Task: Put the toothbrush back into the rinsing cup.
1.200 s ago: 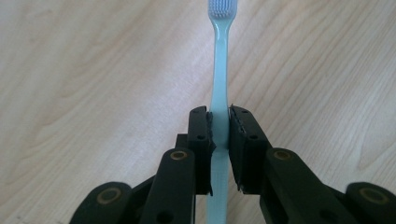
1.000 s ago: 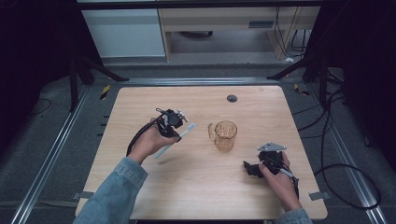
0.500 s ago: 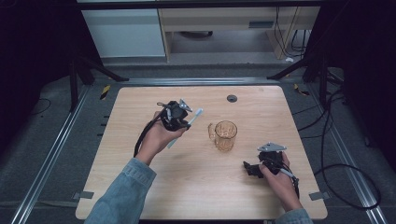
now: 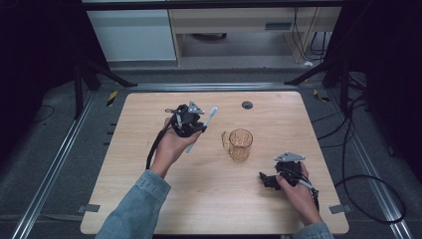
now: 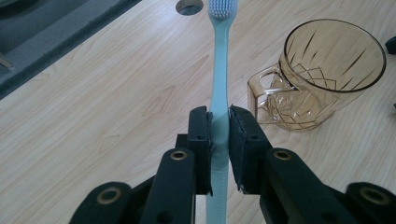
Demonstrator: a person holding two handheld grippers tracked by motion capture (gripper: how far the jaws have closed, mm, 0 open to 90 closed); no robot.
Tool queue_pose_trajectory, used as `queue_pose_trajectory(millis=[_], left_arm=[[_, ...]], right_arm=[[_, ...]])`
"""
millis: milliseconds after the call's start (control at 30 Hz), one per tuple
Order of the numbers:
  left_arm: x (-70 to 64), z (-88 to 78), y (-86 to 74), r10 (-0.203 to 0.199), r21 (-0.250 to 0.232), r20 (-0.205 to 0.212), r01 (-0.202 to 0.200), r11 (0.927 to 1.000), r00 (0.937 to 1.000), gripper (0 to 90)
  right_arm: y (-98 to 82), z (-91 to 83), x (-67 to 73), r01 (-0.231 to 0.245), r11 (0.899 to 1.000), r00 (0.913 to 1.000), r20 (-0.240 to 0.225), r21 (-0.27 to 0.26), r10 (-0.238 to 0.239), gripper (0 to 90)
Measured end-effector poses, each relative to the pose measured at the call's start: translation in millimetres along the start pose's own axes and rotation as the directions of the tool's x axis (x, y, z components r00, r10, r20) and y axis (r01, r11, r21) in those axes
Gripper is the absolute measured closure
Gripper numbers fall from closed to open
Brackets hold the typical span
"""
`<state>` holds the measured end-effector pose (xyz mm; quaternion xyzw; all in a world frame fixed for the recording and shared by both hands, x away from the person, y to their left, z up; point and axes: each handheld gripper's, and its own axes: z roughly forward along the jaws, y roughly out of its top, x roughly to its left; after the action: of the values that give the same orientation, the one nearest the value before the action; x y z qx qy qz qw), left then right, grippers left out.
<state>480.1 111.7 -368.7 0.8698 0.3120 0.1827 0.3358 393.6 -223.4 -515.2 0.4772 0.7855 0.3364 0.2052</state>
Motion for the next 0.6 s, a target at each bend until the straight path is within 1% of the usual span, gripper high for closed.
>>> queue_pose_trajectory(millis=[33,133,233,333,367,400,467,567,600], left_arm=[[-1.5,2.3,0.8,-0.009,-0.013,-0.003,0.009,0.9999,1.0,78.6],[-4.2,3.5,1.7,-0.008,-0.022,-0.006,0.008,0.9997,1.0,78.6],[-7.0,4.7,3.5,-0.005,-0.035,-0.023,0.004,0.9994,0.9997,78.6],[-7.7,4.5,5.5,-0.012,-0.064,-0.042,0.009,0.9979,0.9991,78.6],[-9.0,3.6,6.2,-0.008,-0.076,-0.052,0.004,0.9971,0.9986,78.6],[-9.0,3.6,6.2,-0.008,-0.076,-0.052,0.004,0.9971,0.9986,78.7],[-9.9,2.0,6.8,-0.002,-0.091,-0.065,-0.004,0.9958,0.9979,78.6],[-11.0,0.5,7.4,-0.016,-0.124,-0.079,0.007,0.9923,0.9968,78.6],[-11.4,0.7,7.5,-0.027,-0.135,-0.075,0.016,0.9907,0.9968,78.6]], right_arm=[[-0.1,0.0,-0.1,0.008,1.0,1.0,-0.005,0.0,-0.008,0.4],[-0.4,-0.4,-0.4,0.018,1.0,0.9997,-0.015,-0.001,-0.018,0.4],[-0.4,-0.4,-0.5,0.022,1.0,0.9996,-0.016,-0.002,-0.022,0.4],[-0.4,-0.4,-0.6,0.022,1.0,0.9996,-0.016,-0.002,-0.022,0.4],[-0.4,-0.4,-0.6,0.022,1.0,0.9996,-0.015,-0.002,-0.022,0.4],[-0.4,-0.4,-0.6,0.022,1.0,0.9996,-0.015,-0.002,-0.022,0.4],[-0.4,-0.5,-0.6,0.022,1.0,0.9996,-0.017,-0.002,-0.022,0.4],[-0.4,-0.5,-0.6,0.021,1.0,0.9996,-0.016,-0.001,-0.021,0.4],[-0.4,-0.4,-0.6,0.021,1.0,0.9996,-0.016,-0.002,-0.021,0.4]])
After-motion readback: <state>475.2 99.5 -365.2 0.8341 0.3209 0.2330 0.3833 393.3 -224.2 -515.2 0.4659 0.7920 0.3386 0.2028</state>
